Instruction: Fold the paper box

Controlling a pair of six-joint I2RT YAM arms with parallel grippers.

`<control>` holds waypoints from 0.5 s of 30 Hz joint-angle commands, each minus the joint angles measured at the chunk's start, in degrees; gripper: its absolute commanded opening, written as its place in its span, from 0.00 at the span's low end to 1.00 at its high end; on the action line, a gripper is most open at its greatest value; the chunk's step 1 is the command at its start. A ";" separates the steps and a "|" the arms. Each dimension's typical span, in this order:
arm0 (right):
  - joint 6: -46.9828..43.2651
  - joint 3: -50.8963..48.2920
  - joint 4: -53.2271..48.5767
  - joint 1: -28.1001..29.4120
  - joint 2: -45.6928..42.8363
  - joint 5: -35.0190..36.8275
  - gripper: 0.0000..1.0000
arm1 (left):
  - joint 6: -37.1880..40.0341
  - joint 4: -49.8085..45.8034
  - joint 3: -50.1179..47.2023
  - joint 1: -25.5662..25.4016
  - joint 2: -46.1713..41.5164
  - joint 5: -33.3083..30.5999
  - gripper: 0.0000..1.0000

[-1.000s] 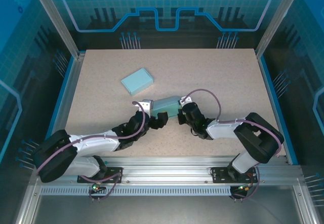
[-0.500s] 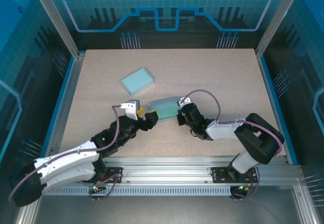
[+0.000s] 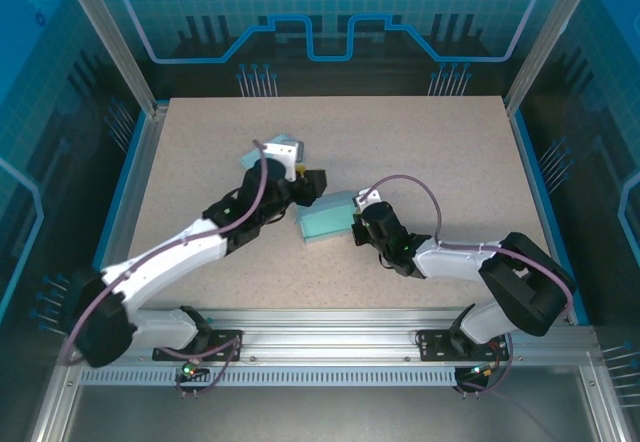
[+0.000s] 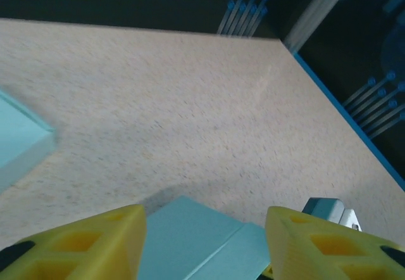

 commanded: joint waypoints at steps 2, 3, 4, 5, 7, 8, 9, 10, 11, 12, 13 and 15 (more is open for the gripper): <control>-0.54 0.23 -2.12 1.04 -2.16 1.35 0.00 | -0.42 -0.85 5.96 0.41 8.44 10.57 0.50; -0.49 0.14 -2.67 1.06 -2.71 1.40 0.00 | -0.71 -0.41 6.69 0.34 10.03 11.67 0.49; -0.46 -0.04 -3.30 1.11 -3.55 1.40 0.00 | -1.12 -0.02 7.27 0.38 11.44 12.59 0.48; -0.33 -0.36 -3.82 1.25 -4.51 1.41 0.00 | -1.30 0.16 7.81 0.39 12.72 13.21 0.47; 0.06 -1.21 -5.40 1.37 -7.14 1.74 0.01 | -1.49 0.03 8.52 0.42 14.71 14.04 0.46; 0.30 -1.58 -6.00 1.42 -8.64 1.83 0.02 | -1.48 0.00 8.66 0.36 15.52 14.45 0.45; 0.65 -2.28 -7.71 1.42 -10.53 2.07 0.03 | -1.56 -0.05 8.82 0.42 16.13 14.91 0.45; 1.14 -2.98 -8.87 1.50 -12.66 2.31 0.03 | -1.52 -0.17 8.91 0.37 16.81 15.60 0.44; 1.53 -3.67 -10.04 1.46 -14.84 2.45 0.04 | -1.49 -0.34 8.89 0.34 17.34 16.07 0.43; 2.05 -4.22 -11.29 1.46 -16.77 2.65 0.04 | -1.52 -0.35 8.78 0.42 17.64 16.36 0.43; 2.88 -4.68 -12.99 1.46 -19.25 3.17 0.05 | -1.44 -0.35 8.57 0.35 17.92 16.52 0.42; 4.06 -5.34 -16.48 1.46 -23.73 4.20 0.09 | -1.11 -0.49 7.78 0.36 18.14 16.56 0.41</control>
